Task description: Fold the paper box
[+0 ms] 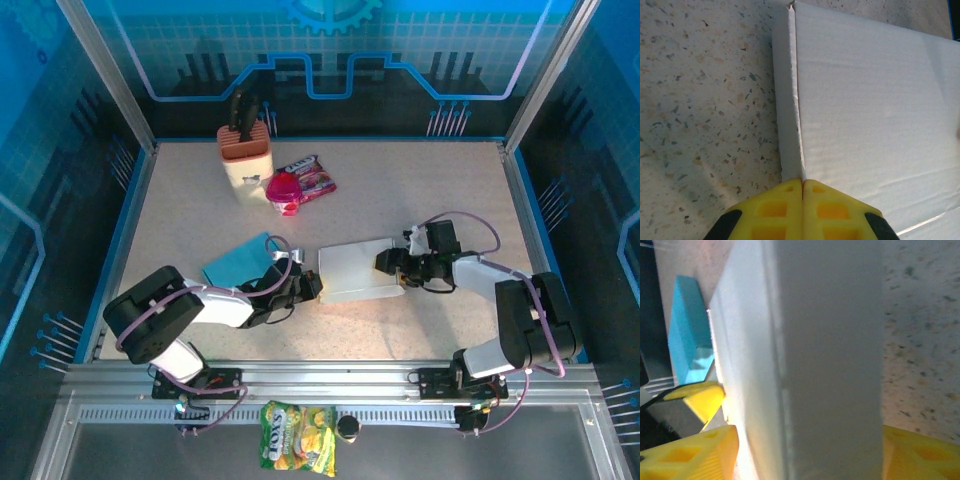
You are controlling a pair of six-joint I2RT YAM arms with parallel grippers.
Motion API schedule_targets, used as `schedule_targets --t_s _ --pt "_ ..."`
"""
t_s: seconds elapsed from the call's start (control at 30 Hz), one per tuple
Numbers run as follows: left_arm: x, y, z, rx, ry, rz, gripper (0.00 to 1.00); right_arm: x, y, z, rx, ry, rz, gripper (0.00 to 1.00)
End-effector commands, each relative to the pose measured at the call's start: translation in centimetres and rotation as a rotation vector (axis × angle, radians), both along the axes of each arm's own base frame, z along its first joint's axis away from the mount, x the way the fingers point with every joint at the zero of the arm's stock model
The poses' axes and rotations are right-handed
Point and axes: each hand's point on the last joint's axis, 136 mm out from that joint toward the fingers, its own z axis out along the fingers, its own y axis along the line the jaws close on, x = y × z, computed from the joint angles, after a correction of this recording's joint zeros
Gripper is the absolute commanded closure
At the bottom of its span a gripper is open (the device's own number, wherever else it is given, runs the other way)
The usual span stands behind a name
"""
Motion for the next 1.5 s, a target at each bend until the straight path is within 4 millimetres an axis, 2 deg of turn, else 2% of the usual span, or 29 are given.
schedule_targets --t_s 0.0,0.23,0.3,0.4,0.47,0.57,0.63,0.7,0.8,0.9,1.0,1.1,1.27,1.33,1.47 --pt "-2.4 2.8 -4.7 0.121 0.142 0.015 1.0 0.4 0.9 1.6 0.106 -0.027 0.005 0.38" --pt "-1.8 2.9 -3.2 0.143 0.107 0.006 1.0 0.8 1.5 3.5 0.191 -0.019 -0.021 0.55" --pt "-1.6 2.8 -2.1 0.16 0.075 -0.015 0.93 0.9 1.6 3.9 0.207 -0.013 -0.032 0.59" --pt "-1.3 2.6 1.2 0.266 -0.043 -0.068 0.77 1.0 1.7 4.5 0.23 0.007 -0.045 0.69" --pt "-1.7 1.3 4.6 0.366 -0.193 -0.155 0.67 1.1 1.7 5.1 0.248 0.025 -0.058 0.71" --pt "-2.8 -1.0 8.1 0.519 -0.412 -0.314 0.59 1.3 1.3 5.7 0.259 0.062 -0.094 0.71" --pt "-3.5 -2.2 9.0 0.611 -0.519 -0.398 0.56 1.3 1.1 5.9 0.262 0.104 -0.116 0.71" --pt "-4.4 -3.5 9.1 0.706 -0.623 -0.504 0.45 1.1 0.8 6.2 0.271 0.151 -0.131 0.71" --pt "-5.1 -4.7 8.8 0.848 -0.744 -0.594 0.41 0.9 0.5 6.7 0.295 0.191 -0.148 0.71" --pt "-4.5 -5.1 8.6 0.94 -0.779 -0.606 0.4 0.5 0.3 7.4 0.299 0.211 -0.165 0.7" --pt "-3.0 -4.8 9.0 1.071 -0.819 -0.556 0.37 0.1 0.2 7.7 0.3 0.235 -0.168 0.69" --pt "-1.9 -4.8 9.6 1.157 -0.856 -0.515 0.36 -0.3 0.1 7.7 0.298 0.261 -0.165 0.69" --pt "-1.3 -5.6 8.2 1.235 -0.855 -0.551 0.37 -0.7 0.3 7.1 0.327 0.317 -0.168 0.68" --pt "-1.0 -5.8 7.5 1.267 -0.853 -0.56 0.38 -0.8 0.5 7.0 0.356 0.339 -0.168 0.68" --pt "-0.6 -6.1 7.9 1.282 -0.876 -0.534 0.43 -1.1 0.6 6.9 0.369 0.358 -0.169 0.68"
